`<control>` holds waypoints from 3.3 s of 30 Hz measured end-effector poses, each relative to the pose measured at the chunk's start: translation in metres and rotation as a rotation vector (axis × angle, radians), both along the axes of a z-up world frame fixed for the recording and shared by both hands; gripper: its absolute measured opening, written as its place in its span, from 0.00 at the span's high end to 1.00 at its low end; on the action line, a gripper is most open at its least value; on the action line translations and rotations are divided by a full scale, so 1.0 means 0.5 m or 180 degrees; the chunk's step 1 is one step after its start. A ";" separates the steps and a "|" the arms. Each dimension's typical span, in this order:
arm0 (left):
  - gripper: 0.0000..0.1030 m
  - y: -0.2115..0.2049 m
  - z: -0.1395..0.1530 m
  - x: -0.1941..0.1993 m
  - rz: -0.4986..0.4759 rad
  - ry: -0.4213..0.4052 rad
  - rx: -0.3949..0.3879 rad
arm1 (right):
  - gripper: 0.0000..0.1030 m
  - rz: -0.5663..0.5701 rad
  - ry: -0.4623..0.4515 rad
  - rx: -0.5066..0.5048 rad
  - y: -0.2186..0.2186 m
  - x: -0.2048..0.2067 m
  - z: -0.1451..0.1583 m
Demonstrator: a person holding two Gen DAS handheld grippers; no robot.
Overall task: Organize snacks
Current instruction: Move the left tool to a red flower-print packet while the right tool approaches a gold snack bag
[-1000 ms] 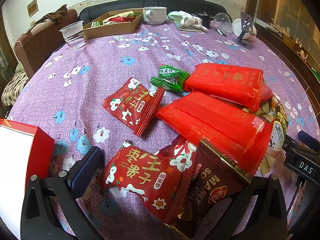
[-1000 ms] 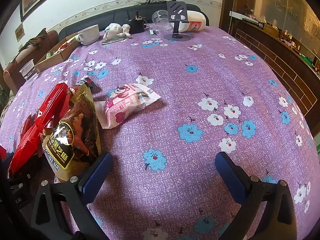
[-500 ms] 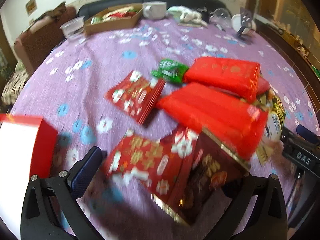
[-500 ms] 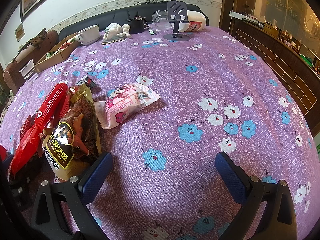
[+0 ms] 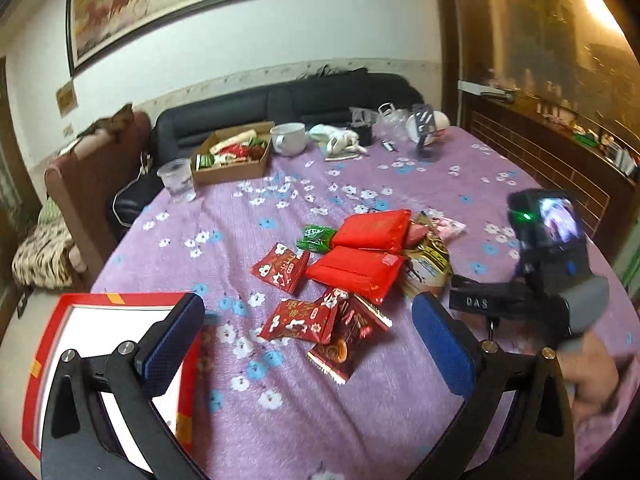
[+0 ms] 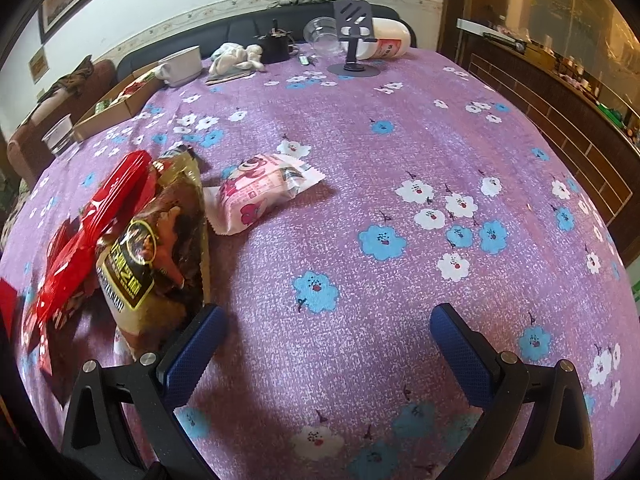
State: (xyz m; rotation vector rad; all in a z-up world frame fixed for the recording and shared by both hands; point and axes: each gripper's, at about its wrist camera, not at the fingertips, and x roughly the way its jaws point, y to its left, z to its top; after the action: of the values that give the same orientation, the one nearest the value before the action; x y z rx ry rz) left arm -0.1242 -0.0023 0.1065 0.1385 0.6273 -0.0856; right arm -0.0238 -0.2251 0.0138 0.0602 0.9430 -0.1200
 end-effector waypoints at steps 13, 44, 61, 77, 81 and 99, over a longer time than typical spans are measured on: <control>0.00 0.106 -0.036 -0.027 0.0416 -0.0067 0.0306 | 0.00 0.0108 -0.0195 0.1012 -0.059 -0.047 0.029; 0.00 0.068 -0.113 0.086 0.0232 0.0381 0.0571 | 0.03 0.0310 -0.0037 0.2375 -0.021 0.038 0.018; 0.00 0.039 -0.140 0.148 -0.0032 0.0762 0.0165 | 0.32 0.0455 -0.0096 0.2491 -0.009 0.049 0.000; 0.00 0.035 -0.176 0.198 -0.0076 0.0981 -0.0016 | 0.44 0.0467 -0.0085 0.2452 -0.013 0.050 -0.005; 0.00 0.002 -0.178 0.197 -0.0181 0.0963 0.0041 | 0.43 0.0481 -0.0091 0.2361 -0.004 0.050 -0.001; 0.46 -0.083 -0.175 0.156 -0.0455 0.0984 0.0245 | 0.52 0.0590 -0.0023 0.2098 0.011 0.026 0.012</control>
State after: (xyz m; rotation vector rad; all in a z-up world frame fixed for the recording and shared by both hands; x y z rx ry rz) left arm -0.0464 -0.0437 0.0189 0.2476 0.9295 -0.2239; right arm -0.0107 -0.2196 0.0199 0.5791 0.9439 0.3667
